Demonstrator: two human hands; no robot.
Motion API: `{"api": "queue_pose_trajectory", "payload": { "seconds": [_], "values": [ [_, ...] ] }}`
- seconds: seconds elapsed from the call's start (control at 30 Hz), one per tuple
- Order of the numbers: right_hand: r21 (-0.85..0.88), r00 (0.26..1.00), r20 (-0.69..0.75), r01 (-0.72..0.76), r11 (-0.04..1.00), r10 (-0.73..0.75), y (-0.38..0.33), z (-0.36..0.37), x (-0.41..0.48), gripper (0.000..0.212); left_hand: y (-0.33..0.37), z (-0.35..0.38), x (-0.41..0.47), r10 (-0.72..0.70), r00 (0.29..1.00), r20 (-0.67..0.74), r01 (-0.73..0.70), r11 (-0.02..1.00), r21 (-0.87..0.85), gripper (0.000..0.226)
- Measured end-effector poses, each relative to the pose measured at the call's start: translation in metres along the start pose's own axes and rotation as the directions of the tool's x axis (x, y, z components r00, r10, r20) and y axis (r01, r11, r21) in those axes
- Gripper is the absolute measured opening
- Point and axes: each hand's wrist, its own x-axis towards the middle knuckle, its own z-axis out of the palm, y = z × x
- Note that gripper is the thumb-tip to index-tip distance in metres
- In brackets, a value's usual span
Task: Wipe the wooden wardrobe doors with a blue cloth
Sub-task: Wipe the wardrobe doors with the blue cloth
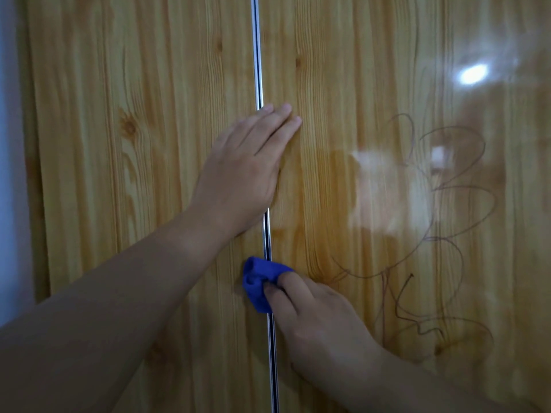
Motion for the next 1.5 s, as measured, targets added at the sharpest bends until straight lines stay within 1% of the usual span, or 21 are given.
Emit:
{"api": "queue_pose_trajectory", "payload": {
  "seconds": [0.17,0.27,0.37,0.43,0.47,0.5,0.57,0.63,0.7,0.9,1.07,1.13,1.3,1.43,1.5],
  "values": [
    [0.041,0.996,0.083,0.039,0.998,-0.042,0.010,-0.014,0.001,0.037,0.000,-0.003,0.002,0.002,1.000,0.024,-0.002,1.000,0.002,0.049],
    [0.026,0.991,0.114,0.073,0.997,-0.076,0.024,-0.027,0.009,0.034,-0.003,-0.002,0.001,0.003,0.999,0.041,-0.003,1.000,0.005,0.050],
    [-0.017,0.992,0.119,0.044,0.999,-0.041,0.044,-0.047,0.025,0.037,-0.004,-0.003,0.001,0.002,0.998,0.057,-0.002,1.000,0.008,0.050],
    [-0.072,0.992,0.124,0.004,0.997,0.005,0.065,-0.065,0.038,0.047,-0.004,-0.003,0.000,0.005,0.998,0.069,-0.006,1.000,0.015,0.051],
    [-0.097,0.994,0.106,-0.021,0.995,0.031,0.077,-0.074,0.045,0.056,-0.004,-0.003,0.000,0.010,0.997,0.071,-0.011,1.000,0.014,0.051],
    [-0.116,0.996,0.066,-0.051,0.992,0.059,0.090,-0.083,0.052,0.060,-0.004,-0.003,0.000,0.014,0.998,0.067,-0.015,1.000,0.007,0.051],
    [-0.130,0.992,-0.056,-0.116,0.985,0.109,0.114,-0.102,0.064,0.050,-0.004,-0.002,0.000,0.010,0.998,0.057,-0.009,1.000,-0.010,0.051],
    [-0.145,0.971,-0.183,-0.182,0.973,0.154,0.133,-0.117,0.070,0.039,-0.004,-0.002,0.001,-0.001,0.998,0.060,0.003,1.000,-0.029,0.050],
    [-0.155,0.942,-0.274,-0.242,0.958,0.194,0.151,-0.129,0.070,0.037,-0.003,-0.003,0.001,-0.003,0.998,0.069,0.006,0.999,-0.045,0.050],
    [-0.202,0.851,-0.414,-0.432,0.879,0.323,0.197,-0.165,0.058,0.040,-0.001,-0.002,0.001,-0.017,0.997,0.070,0.022,0.998,-0.061,0.051],
    [-0.168,0.804,-0.443,-0.509,0.844,0.397,0.191,-0.162,0.056,0.038,0.005,-0.002,0.003,-0.037,0.998,0.043,0.041,0.994,-0.096,0.049],
    [-0.176,0.803,-0.445,-0.513,0.840,0.397,0.179,-0.152,0.054,0.036,0.009,-0.004,0.003,-0.058,0.997,0.042,0.063,0.991,-0.117,0.049],
    [-0.139,0.868,-0.359,-0.414,0.900,0.344,0.133,-0.117,0.031,0.033,0.012,-0.004,0.001,-0.060,0.997,0.047,0.065,0.990,-0.124,0.047],
    [-0.143,0.895,-0.311,-0.377,0.915,0.320,0.099,-0.083,0.009,0.037,0.012,-0.002,0.000,-0.086,0.994,0.063,0.094,0.985,-0.145,0.048],
    [-0.105,0.909,-0.274,-0.354,0.929,0.315,0.084,-0.067,-0.001,0.040,0.014,-0.002,0.000,-0.101,0.992,0.073,0.111,0.982,-0.154,0.049]
  ]
}}
